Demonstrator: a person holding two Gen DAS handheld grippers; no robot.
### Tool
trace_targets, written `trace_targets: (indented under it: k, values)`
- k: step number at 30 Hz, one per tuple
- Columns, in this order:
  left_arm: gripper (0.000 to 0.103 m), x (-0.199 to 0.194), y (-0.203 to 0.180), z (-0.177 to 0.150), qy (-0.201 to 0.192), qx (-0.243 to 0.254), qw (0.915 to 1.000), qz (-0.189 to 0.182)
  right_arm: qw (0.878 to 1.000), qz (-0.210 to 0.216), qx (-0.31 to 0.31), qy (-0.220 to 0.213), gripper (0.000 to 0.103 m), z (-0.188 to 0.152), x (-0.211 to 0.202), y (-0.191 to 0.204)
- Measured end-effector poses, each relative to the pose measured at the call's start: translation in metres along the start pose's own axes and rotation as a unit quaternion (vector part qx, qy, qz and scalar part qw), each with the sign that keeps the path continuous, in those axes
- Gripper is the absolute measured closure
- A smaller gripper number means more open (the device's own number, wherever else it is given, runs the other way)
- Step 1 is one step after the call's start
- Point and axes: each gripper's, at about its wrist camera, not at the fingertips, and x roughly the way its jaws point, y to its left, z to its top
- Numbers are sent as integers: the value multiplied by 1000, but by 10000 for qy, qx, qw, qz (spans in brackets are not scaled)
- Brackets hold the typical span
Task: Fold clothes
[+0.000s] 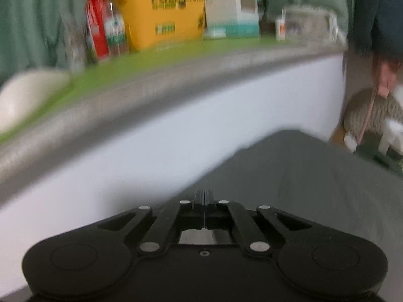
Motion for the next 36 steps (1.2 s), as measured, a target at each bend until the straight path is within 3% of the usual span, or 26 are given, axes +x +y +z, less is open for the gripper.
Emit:
trace_targets:
  k: [4,6,10,16,18,21,27,31,33,34,35,36]
  values:
    - [99,0,1,-5,43,61,10000,15,9969,-437,19,659,96,-1,23,-4]
    - [99,0,1,-5,36,51,10000,17,9968,-288,225,712,71,-3,24,-11]
    - [99,0,1,-4,20,-15,10000,10,9929,256,717,912,72,-5,32,-28]
    - [99,0,0,-5,36,-15,10000,-32,9894,627,851,992,76,-10,36,-24]
    - [99,0,0,-5,32,-14,10000,-29,9889,658,745,1101,90,-13,39,-20]
    - [99,1,1,-5,28,-29,10000,-22,9919,556,562,989,96,-15,36,-14]
    - [99,2,2,-7,21,-58,10000,-8,9980,145,453,413,96,-8,29,-14]
    - [99,4,2,-7,20,-73,10000,-1,9957,-334,716,478,95,-13,42,-24]
    - [99,5,2,-8,15,-50,10000,3,9935,-489,848,585,89,-15,49,-31]
    - [99,5,2,-9,7,-33,10000,7,9931,-544,871,564,82,-12,48,-33]
    - [99,6,2,-9,20,-9,10000,22,9929,-590,884,536,67,-9,47,-36]
    - [99,8,2,-9,33,15,10000,38,9935,-574,855,488,63,-4,41,-41]
